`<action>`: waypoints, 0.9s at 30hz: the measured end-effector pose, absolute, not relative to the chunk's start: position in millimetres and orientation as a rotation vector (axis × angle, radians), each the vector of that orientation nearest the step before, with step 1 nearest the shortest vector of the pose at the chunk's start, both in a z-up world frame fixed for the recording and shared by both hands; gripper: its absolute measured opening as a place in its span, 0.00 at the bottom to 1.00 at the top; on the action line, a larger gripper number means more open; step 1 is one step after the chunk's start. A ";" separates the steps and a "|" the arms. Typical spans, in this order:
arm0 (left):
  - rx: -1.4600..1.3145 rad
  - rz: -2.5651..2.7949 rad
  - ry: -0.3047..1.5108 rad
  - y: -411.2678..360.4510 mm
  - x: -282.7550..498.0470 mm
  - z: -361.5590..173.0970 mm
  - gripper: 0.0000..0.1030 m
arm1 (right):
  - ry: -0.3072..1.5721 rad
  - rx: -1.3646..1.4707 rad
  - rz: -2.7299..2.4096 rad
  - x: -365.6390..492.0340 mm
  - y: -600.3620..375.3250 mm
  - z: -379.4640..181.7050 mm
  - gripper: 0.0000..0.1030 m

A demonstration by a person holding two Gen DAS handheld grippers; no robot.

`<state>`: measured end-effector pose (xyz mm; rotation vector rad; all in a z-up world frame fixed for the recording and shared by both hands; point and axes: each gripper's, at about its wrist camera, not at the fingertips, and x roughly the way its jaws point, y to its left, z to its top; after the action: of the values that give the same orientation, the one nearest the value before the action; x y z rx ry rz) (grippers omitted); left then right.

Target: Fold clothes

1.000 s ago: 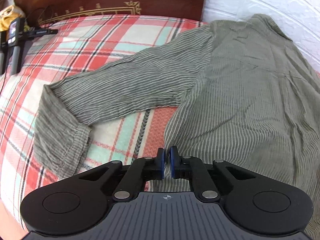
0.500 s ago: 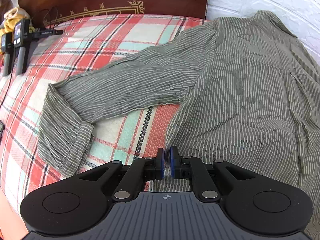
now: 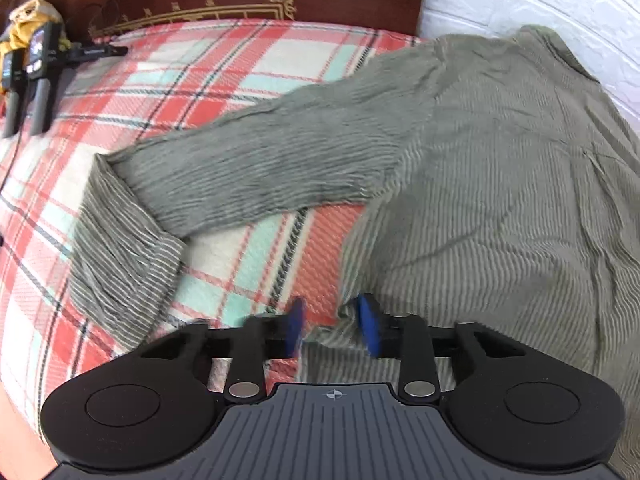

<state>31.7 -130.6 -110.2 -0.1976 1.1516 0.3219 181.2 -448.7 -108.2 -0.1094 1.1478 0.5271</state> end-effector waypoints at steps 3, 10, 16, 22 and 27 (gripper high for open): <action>-0.190 0.324 1.152 -133.5 30.3 -110.9 0.03 | 1.150 -0.099 0.519 180.5 -450.4 -104.7 0.03; -0.171 0.321 1.153 -134.4 28.9 -109.8 0.03 | 1.005 -0.102 0.372 180.0 -472.1 -87.9 0.03; -0.157 0.323 1.166 -134.9 29.7 -112.3 0.03 | 1.014 -0.141 0.326 193.9 -460.5 -102.1 0.03; -0.143 0.331 1.167 -133.4 26.6 -111.8 0.33 | 1.032 -0.141 0.288 193.0 -456.5 -115.5 0.04; -0.125 0.339 1.139 -127.7 16.9 -95.8 0.44 | 1.015 -0.125 0.290 187.6 -463.6 -102.8 0.25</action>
<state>16.9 -127.7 -95.8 -0.1251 1.1386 0.3391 187.6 -463.6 -102.8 -0.1252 1.0147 0.2904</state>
